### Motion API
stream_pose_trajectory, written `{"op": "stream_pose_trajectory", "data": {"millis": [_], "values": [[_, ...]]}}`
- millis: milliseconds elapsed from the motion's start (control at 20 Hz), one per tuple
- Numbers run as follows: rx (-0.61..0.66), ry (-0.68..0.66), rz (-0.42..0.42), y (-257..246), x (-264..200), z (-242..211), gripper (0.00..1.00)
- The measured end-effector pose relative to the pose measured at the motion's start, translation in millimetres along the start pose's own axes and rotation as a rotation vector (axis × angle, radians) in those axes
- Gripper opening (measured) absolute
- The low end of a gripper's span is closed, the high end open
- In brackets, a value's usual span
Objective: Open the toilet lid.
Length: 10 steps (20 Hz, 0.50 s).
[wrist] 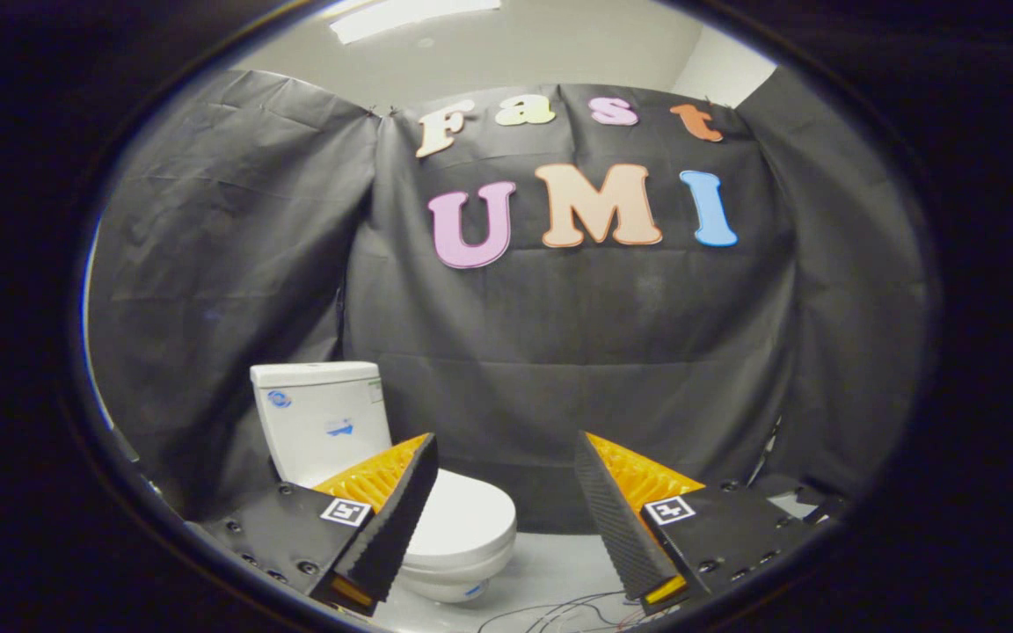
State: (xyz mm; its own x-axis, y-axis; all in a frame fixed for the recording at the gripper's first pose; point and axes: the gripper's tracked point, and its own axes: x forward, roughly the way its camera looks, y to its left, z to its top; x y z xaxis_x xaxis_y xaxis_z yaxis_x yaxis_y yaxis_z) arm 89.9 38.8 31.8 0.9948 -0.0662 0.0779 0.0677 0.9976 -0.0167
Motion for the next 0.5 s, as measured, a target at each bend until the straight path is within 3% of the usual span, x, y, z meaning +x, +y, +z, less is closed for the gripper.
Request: {"op": "stream_pose_trajectory", "data": {"millis": [500], "values": [[-0.017,-0.191,-0.335,21,-3,47,0.93]]}}
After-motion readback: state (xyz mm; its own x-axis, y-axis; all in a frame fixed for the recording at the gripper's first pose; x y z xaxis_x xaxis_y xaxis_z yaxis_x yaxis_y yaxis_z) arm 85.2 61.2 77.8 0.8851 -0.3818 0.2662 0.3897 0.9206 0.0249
